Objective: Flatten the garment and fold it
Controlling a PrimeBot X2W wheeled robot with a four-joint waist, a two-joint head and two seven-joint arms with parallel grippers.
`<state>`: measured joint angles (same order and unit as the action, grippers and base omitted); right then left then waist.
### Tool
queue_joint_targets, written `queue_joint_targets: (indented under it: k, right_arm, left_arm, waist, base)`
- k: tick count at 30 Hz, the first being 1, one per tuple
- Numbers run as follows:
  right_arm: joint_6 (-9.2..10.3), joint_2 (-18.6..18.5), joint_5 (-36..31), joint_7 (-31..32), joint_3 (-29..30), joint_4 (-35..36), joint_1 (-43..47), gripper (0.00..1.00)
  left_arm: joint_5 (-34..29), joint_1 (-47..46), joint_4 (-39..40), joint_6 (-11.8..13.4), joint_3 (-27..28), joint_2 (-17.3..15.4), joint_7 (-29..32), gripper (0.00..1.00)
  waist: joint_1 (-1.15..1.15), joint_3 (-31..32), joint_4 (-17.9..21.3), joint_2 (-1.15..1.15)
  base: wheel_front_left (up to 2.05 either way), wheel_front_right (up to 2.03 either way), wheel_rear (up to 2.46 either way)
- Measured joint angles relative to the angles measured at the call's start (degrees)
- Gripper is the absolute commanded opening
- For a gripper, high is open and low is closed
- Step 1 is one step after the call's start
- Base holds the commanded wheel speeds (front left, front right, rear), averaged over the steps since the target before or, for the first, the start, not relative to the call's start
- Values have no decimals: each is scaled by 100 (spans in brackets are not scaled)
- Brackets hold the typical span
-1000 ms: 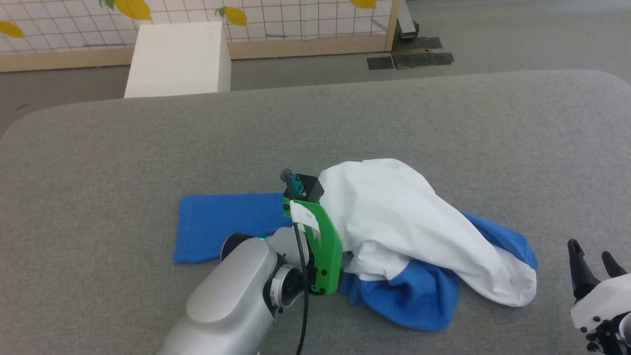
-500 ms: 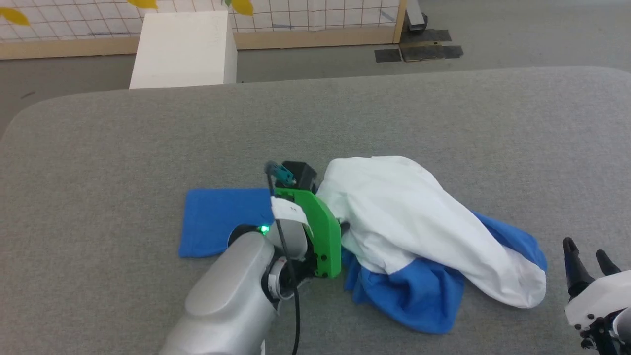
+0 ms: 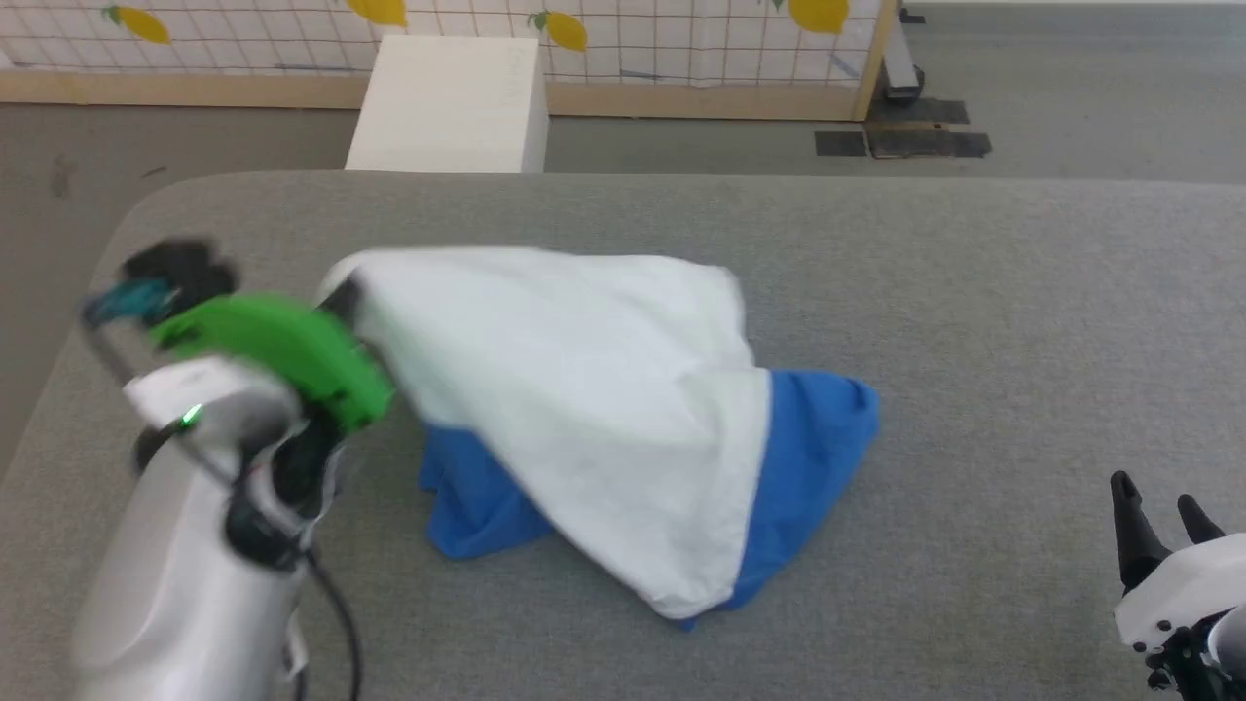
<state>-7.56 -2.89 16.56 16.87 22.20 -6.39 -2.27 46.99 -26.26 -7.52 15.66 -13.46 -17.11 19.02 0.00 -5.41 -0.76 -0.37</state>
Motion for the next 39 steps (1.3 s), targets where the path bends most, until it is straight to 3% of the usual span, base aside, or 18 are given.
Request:
queue_joint_targets:
  k: [2, 5, 8, 10, 11, 12, 16, 20, 24, 27, 33, 39]
  right_arm:
    - [0, -1, -2, 1, -51, 4, -1, 100]
    - [-1, 0, -11, 27, -132, 4, -1, 100]
    - [0, 0, -23, 29, -210, 3, 1, 100]
    - [0, 3, -41, 37, -254, -7, 1, 100]
    - [-1, 2, -51, 54, -278, -7, 1, 100]
    - [0, 2, -56, 63, -307, -7, 2, 100]
    - [0, 1, -145, 129, -482, 35, 7, 100]
    - [0, -1, -199, 247, -846, 221, -9, 100]
    - [0, -1, -174, 498, -1437, 390, -211, 100]
    - [0, -1, -108, 823, -2008, 399, -578, 100]
    - [-1, 5, -324, 1649, -2915, -31, -1474, 100]
    - [-1, 7, -722, 2262, -3174, -697, -2191, 100]
  left_arm:
    - [48, 584, 101, 401, 345, -215, -16, 0]
    - [264, 1407, 83, 757, 739, -258, -11, 0]
    - [592, 2013, -112, 880, 926, -102, 86, 0]
    - [816, 2207, -211, 812, 967, 66, 131, 0]
    - [882, 2240, -241, 755, 955, 136, 129, 41]
    - [910, 2240, -244, 688, 977, 198, 73, 100]
    - [960, 2187, -98, 364, 1224, 293, -436, 100]
    - [667, 2123, 286, 40, 1388, 120, -1254, 100]
    - [-115, 2123, 673, -342, 1332, -159, -2329, 100]
    - [-589, 2139, 813, -593, 1210, -171, -3077, 100]
    - [-1370, 2218, 784, -966, 905, 45, -3351, 100]
    - [-1975, 2212, 771, -1144, 938, 444, -3368, 100]
  waist:
    - [0, 30, -75, 0]
    - [0, 57, -158, 0]
    - [0, 56, -219, 0]
    - [0, 55, -251, 0]
    - [0, 60, -270, 0]
    - [0, 70, -290, 0]
    - [0, 153, -354, 0]
    - [0, 264, -418, 0]
    - [0, 306, -500, 0]
    - [0, 284, -548, 0]
    - [0, 142, -640, 0]
    - [0, -82, -793, 0]
  base:
    - [0, 0, 0]
    - [0, 0, 0]
    - [0, 0, 0]
    - [0, 0, 0]
    - [0, 0, 0]
    - [0, 0, 0]
    - [0, 0, 0]
    - [0, 0, 0]
    - [0, 0, 0]
    - [0, 0, 0]
    - [0, 0, 0]
    - [0, 0, 0]
